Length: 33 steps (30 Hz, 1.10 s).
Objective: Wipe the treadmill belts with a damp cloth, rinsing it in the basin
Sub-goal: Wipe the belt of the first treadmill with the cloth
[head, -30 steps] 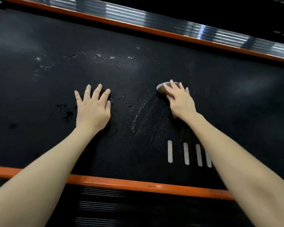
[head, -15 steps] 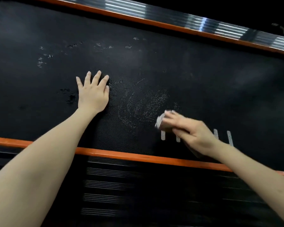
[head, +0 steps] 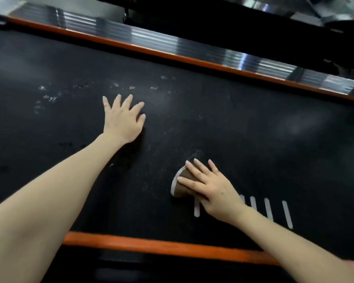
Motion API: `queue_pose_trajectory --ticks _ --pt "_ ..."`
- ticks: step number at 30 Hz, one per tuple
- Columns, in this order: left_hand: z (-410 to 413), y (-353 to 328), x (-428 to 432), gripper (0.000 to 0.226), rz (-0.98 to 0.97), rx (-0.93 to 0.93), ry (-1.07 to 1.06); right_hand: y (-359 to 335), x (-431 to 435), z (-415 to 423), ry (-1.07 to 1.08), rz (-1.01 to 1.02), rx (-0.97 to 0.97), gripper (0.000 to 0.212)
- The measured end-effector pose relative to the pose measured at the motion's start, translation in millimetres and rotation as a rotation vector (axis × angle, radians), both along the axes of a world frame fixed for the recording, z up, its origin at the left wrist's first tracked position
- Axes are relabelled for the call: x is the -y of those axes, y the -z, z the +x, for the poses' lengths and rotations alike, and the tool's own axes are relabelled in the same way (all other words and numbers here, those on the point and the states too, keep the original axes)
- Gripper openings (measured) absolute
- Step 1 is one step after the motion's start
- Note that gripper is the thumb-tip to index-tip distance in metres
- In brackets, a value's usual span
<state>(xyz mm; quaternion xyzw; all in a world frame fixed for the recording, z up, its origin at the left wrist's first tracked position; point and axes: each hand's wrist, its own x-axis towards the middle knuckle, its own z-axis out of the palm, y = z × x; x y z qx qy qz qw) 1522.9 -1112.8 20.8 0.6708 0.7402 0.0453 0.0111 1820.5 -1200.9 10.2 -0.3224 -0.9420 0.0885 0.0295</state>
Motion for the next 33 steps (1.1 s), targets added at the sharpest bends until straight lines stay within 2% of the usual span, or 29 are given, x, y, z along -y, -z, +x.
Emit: queue_pose_trajectory --ticks 3,6,11,13,16,18,20,21,24,26,28,30,33 --pt "1 7 -27 0.055 -0.083 -0.041 0.014 1 -61 -18 0.314 0.064 -0.059 0.051" --pt "-5 21 -36 0.056 -0.081 0.001 -0.01 4 -142 -24 0.628 0.051 -0.015 0.046" --pt "-5 32 -38 0.058 -0.018 0.03 -0.018 3 -251 -42 0.904 -0.002 -0.033 0.049" --pt "-6 34 -39 0.069 0.007 0.038 -0.018 3 -256 -79 0.795 0.039 -0.058 0.05" --pt "-7 34 -39 0.086 0.026 0.072 -0.029 10 -194 -125 0.311 0.015 -0.116 0.048" --pt "-8 33 -38 0.092 0.027 0.076 -0.022 10 -156 -117 0.142 -0.014 -0.166 0.048" --pt "-10 33 -37 0.094 0.036 0.071 -0.009 5 -179 -94 0.145 -0.008 -0.16 0.048" --pt "-10 32 -37 0.093 0.037 0.079 -0.004 4 -204 -83 0.224 0.033 -0.129 0.049" --pt "-9 32 -38 0.092 0.043 0.086 -0.005 1 -295 -62 0.706 0.078 -0.092 0.045" --pt "-7 33 -38 0.091 0.04 0.077 -0.007 2 -323 -81 0.884 0.058 -0.049 0.049" --pt "-7 33 -38 0.091 0.034 0.073 -0.009 8 -322 -125 0.825 0.108 -0.025 0.052" --pt "-7 33 -38 0.091 0.033 0.069 -0.009 10 -307 -171 0.629 0.108 -0.041 0.053" --pt "-10 33 -38 0.091 0.037 0.074 0.002 8 -301 -188 0.429 0.061 -0.011 0.052"
